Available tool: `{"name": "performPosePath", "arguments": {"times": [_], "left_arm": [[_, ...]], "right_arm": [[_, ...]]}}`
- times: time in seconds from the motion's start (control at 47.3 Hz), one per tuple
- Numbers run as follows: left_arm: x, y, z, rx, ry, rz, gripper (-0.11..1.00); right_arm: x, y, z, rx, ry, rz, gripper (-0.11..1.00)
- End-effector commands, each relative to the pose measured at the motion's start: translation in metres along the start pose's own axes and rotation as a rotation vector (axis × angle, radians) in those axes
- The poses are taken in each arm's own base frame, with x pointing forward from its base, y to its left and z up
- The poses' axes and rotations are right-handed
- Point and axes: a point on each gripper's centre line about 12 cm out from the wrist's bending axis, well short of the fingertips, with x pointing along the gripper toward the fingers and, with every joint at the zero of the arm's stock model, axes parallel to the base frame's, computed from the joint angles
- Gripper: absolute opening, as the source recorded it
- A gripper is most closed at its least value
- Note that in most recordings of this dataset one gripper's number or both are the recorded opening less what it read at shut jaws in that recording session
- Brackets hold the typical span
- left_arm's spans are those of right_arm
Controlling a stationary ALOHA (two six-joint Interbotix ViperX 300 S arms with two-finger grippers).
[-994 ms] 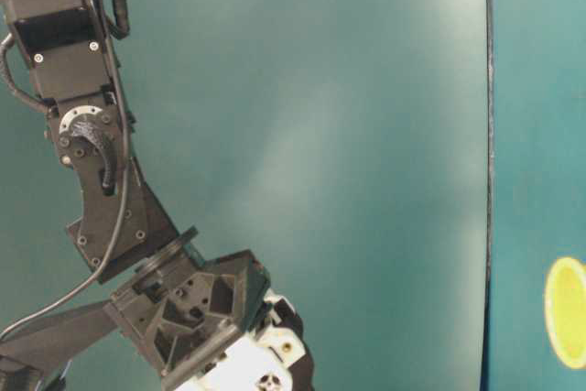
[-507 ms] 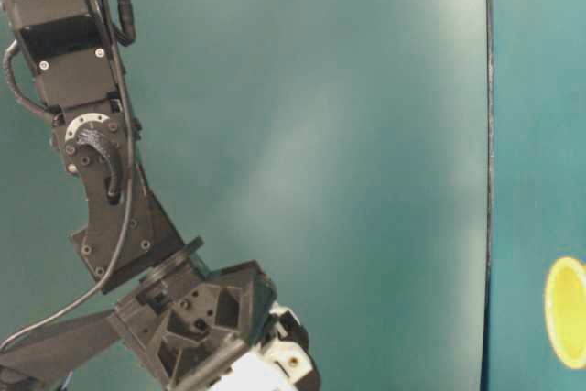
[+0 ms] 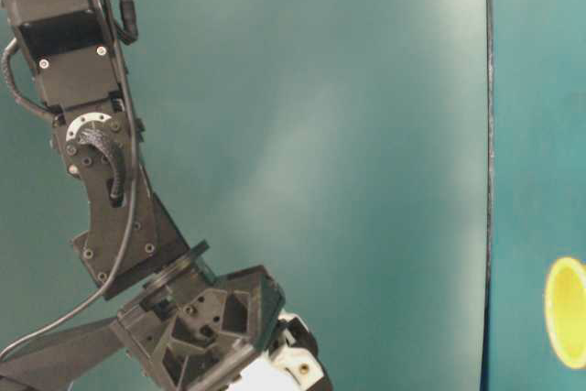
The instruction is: Move the block to the left with right arm.
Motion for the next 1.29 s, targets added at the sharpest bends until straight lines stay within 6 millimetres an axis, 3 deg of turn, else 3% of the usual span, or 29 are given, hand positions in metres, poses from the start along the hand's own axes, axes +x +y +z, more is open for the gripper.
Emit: {"name": "performPosePath", "arguments": {"times": [0.0, 1.268], "left_arm": [[0.0014, 0.0003, 0.0124, 0.003, -0.029, 0.000, 0.00], [0.0012, 0.0003, 0.0107, 0.003, -0.014, 0.000, 0.00]], "right_arm": [[-0.0100, 0.0005, 0.0215, 0.004, -0.063, 0.004, 0.40], [-0.0075, -0.0051, 0.0276, 0.009, -0.120, 0.002, 0.40]]}}
